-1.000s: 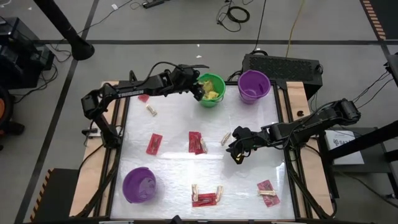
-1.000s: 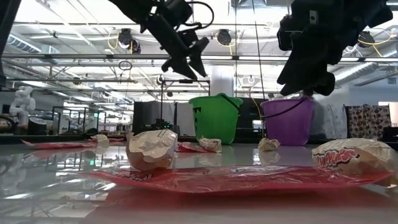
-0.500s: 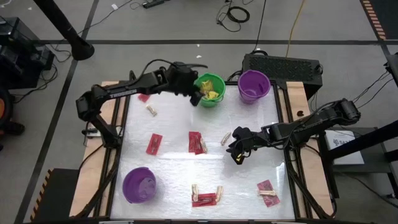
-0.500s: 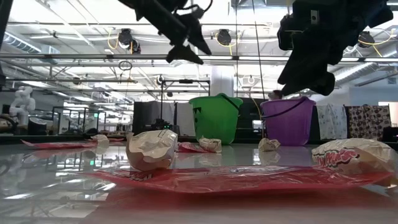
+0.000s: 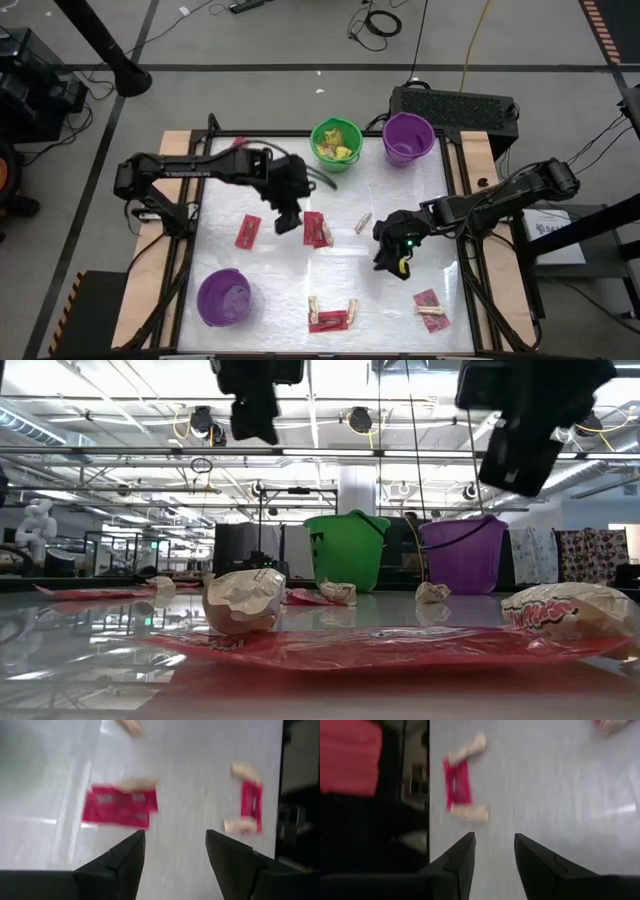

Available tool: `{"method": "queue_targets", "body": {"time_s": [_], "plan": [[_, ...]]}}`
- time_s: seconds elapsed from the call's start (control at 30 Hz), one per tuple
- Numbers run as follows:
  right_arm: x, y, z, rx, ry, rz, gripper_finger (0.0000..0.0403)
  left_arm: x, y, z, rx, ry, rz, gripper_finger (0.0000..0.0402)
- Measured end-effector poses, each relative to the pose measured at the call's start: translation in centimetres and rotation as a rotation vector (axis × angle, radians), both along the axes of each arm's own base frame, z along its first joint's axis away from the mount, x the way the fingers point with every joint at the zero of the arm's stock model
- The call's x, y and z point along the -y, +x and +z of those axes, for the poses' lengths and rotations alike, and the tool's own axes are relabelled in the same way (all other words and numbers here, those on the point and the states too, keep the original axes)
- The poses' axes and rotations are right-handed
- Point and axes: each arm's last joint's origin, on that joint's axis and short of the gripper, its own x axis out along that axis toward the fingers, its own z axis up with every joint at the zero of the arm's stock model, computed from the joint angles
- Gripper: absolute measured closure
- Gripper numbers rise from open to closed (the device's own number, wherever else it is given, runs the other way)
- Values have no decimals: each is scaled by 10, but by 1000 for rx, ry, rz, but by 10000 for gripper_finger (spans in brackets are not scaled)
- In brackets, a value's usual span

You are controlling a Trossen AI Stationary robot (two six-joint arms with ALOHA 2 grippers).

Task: Sort candy by brand, put in halloween buckets
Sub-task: Put the light brown chocolate bar into the top violet bucket

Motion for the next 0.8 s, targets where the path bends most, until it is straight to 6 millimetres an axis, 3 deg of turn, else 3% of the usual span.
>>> {"method": "queue_targets", "body": {"time_s": [0.13,0.3,0.53,0.8], "plan": [[-9,-9,19,-124,-57,108,273,19,-13,6,-37,79,-55,187],[-27,-27,26,-226,-130,261,273,32,-33,10,48,277,90,187],[-62,-49,21,-297,-151,430,273,35,-56,15,266,296,173,187],[-102,-61,-1,-395,-190,538,273,30,-55,19,356,316,211,187]]}}
